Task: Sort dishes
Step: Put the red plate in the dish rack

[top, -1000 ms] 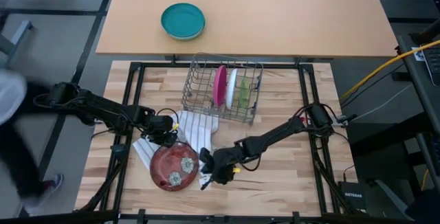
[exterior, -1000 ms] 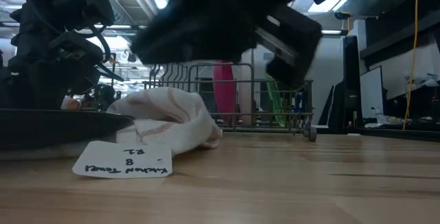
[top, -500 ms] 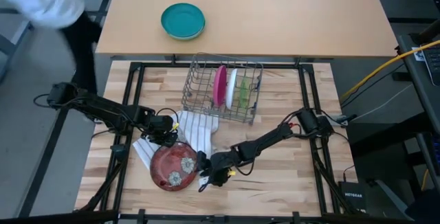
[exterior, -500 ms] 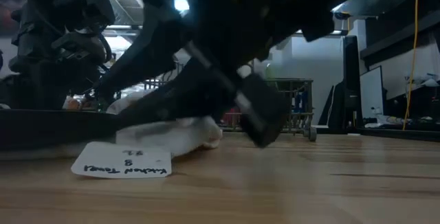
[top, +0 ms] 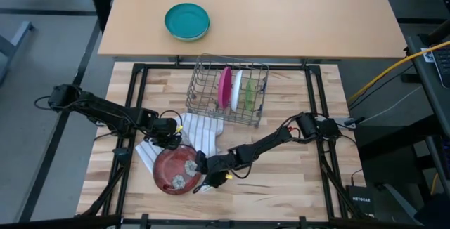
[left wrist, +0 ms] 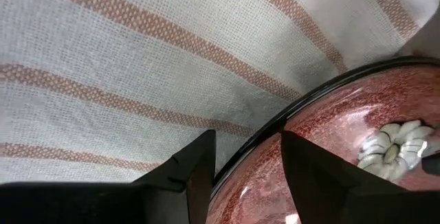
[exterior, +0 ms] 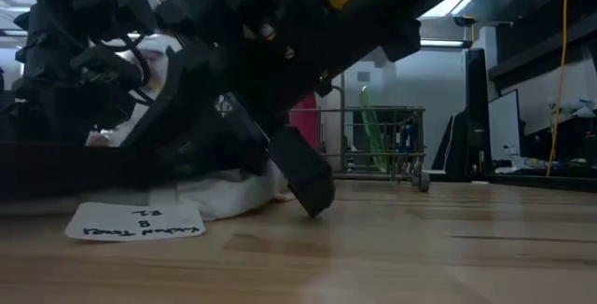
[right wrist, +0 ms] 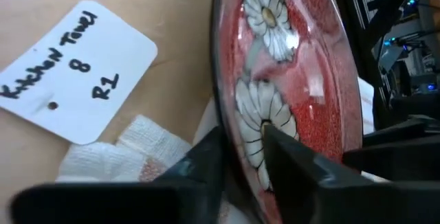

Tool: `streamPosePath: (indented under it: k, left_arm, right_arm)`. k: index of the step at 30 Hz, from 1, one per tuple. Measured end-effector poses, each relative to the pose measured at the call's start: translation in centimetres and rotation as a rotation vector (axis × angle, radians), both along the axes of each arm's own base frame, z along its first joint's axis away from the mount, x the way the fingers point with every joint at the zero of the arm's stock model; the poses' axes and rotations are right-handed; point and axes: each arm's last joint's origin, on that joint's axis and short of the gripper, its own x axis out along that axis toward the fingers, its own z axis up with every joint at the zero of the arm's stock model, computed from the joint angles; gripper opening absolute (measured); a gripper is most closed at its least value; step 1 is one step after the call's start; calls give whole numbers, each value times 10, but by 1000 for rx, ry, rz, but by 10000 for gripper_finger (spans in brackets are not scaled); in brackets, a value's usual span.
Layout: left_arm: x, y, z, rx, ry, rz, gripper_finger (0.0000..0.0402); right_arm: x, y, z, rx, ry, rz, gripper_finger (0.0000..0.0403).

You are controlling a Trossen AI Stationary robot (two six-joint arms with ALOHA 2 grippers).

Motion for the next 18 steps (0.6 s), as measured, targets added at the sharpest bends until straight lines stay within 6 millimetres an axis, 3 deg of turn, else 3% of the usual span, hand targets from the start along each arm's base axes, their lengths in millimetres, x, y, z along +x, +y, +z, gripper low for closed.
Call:
streamPosePath:
  k: [5,18]
  left_arm:
    - [-1,1,-1,20,5,7,155]
    - [-2,-1,-1,-29,12,-41,155]
  right_arm:
    - [2,1,4,-31,-23,4,21]
    - [2,1,3,-110,-25,34,19]
